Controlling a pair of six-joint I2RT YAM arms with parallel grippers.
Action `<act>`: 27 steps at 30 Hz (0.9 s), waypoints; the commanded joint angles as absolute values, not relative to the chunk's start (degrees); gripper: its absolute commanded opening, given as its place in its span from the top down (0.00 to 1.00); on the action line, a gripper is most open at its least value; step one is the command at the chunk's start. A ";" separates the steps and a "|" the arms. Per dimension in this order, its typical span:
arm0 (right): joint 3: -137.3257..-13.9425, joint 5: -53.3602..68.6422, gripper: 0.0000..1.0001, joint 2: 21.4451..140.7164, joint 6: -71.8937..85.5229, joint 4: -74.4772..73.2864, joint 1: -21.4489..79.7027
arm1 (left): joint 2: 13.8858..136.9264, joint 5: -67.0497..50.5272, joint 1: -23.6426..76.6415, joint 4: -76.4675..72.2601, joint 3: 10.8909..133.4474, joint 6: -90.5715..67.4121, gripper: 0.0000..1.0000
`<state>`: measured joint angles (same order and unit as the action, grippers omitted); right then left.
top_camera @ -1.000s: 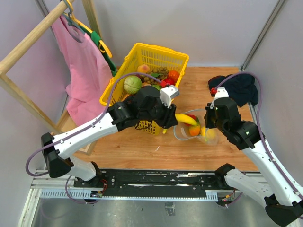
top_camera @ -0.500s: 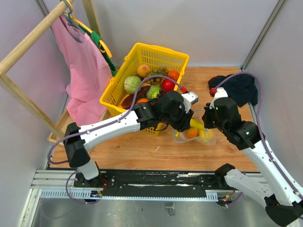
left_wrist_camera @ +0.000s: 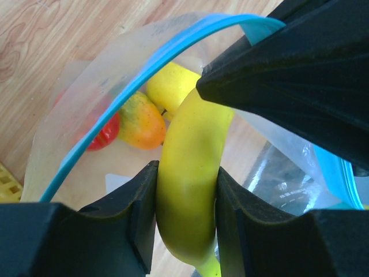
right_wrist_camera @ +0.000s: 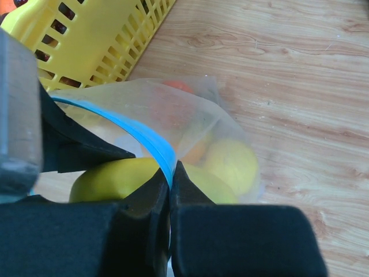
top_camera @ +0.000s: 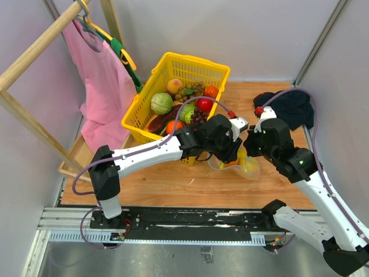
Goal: Place the food in the zip-top bag and seal the zipper
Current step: Place the fake fruit in the zipper food storage bag.
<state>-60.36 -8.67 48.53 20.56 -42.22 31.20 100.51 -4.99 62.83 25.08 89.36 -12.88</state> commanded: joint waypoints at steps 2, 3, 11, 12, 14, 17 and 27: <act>-60.47 -7.94 1.00 48.25 21.25 -40.28 30.50 | 102.13 -7.91 63.74 21.17 89.73 -12.41 0.61; -60.47 -8.10 0.99 48.25 21.20 -40.29 30.48 | 101.95 -8.05 63.78 20.96 89.49 -12.40 0.57; -60.40 -8.77 1.00 48.12 21.03 -40.27 30.48 | 99.94 -7.55 63.76 20.19 87.50 -11.87 0.40; -60.38 -8.79 1.00 48.08 21.01 -40.31 30.50 | 99.80 -7.49 63.74 20.32 87.41 -11.87 0.40; -60.27 -8.94 0.99 47.95 21.01 -40.34 30.50 | 99.27 -7.10 63.79 20.51 87.28 -11.82 0.39; -60.22 -9.41 0.99 47.74 21.01 -40.67 30.50 | 98.22 -6.20 63.76 20.83 86.97 -11.87 0.39; -60.49 -11.91 1.00 46.99 20.35 -41.87 30.50 | 92.54 1.26 63.75 25.16 87.12 -11.47 0.35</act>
<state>-60.36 -9.61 48.21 20.71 -42.04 31.20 96.79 -3.20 63.20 23.44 87.29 -12.43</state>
